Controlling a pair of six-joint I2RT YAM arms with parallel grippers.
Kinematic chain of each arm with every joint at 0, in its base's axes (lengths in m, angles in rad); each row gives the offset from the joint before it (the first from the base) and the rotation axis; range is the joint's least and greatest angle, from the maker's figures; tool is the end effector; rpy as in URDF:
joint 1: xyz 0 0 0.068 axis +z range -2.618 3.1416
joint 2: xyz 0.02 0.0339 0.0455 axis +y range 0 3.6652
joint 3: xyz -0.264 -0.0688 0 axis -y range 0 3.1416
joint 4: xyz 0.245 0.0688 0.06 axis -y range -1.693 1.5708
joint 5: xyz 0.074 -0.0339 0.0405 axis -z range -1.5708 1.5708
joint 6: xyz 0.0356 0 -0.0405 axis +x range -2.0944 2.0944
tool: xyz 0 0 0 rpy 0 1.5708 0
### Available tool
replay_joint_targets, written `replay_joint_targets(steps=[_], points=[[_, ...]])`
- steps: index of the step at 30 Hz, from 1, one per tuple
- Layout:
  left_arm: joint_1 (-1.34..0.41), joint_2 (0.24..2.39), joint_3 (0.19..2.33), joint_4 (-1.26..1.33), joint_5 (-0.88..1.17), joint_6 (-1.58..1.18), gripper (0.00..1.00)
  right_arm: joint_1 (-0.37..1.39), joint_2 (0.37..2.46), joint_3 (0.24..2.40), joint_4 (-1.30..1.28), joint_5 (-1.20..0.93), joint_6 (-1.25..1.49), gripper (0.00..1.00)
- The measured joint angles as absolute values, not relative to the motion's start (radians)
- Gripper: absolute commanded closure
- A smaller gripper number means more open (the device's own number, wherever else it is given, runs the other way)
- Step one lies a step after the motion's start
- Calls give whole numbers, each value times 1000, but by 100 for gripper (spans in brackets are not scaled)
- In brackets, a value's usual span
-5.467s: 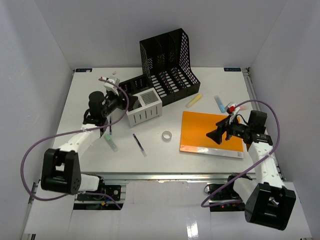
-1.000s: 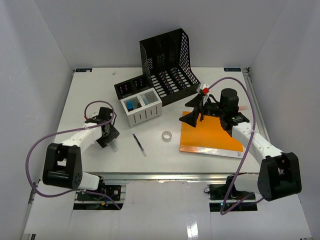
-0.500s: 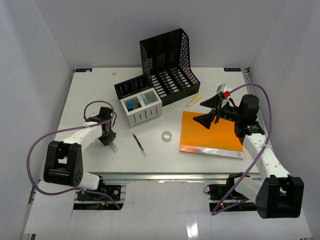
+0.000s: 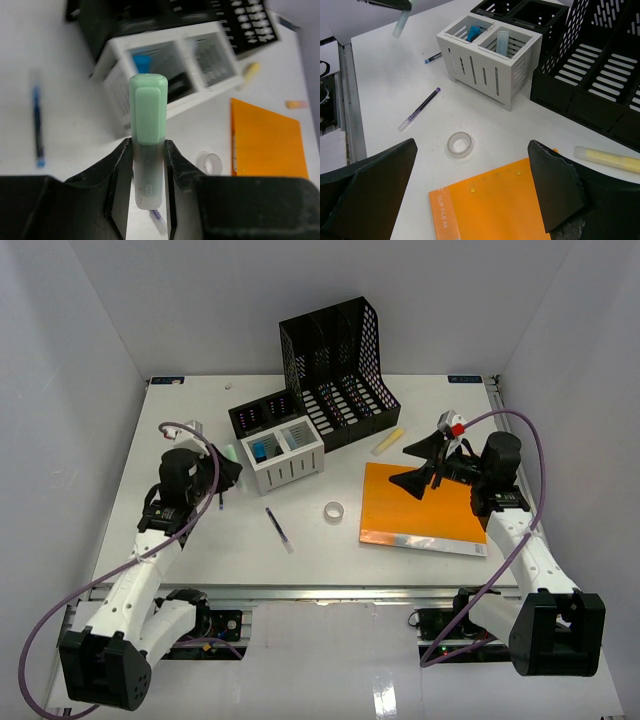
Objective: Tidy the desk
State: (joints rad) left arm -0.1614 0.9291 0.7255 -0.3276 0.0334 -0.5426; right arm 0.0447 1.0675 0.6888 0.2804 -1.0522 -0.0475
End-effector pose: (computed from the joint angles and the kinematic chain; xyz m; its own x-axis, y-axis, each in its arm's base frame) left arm 0.2056 -0.0347 0.2787 -0.5258 -0.4373 -0.7296 -0.0963 0.8828 -0.4597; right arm 0.2321 0.0413 0.3009 -0.0559 -0.0261 -0.9981 -0.8893 0.4558 0.0379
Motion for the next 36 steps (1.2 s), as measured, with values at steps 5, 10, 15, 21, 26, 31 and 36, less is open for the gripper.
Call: replay_joint_targets(steps=[5, 10, 15, 21, 26, 31, 36], points=[[-173, 968, 683, 95, 340, -358, 100, 30, 1068, 689, 288, -1054, -48, 2], [-197, 1204, 740, 410, 531, -263, 100, 19, 1069, 688, 288, -1054, -54, 2], [-243, 1458, 867, 556, 578, -206, 100, -14, 1074, 681, 288, -1057, -60, 2], [-273, 1658, 1002, 650, 586, -176, 100, -37, 1083, 672, 288, -1059, -60, 2], [-285, 1752, 1044, 687, 581, -174, 91, -47, 1087, 671, 288, -1062, -64, 2], [-308, 1807, 1045, 710, 558, -175, 47, -59, 1092, 671, 288, -1062, -73, 2], [-330, 1816, 1043, 715, 509, -178, 36, -71, 1108, 671, 284, -1054, -95, 2]])
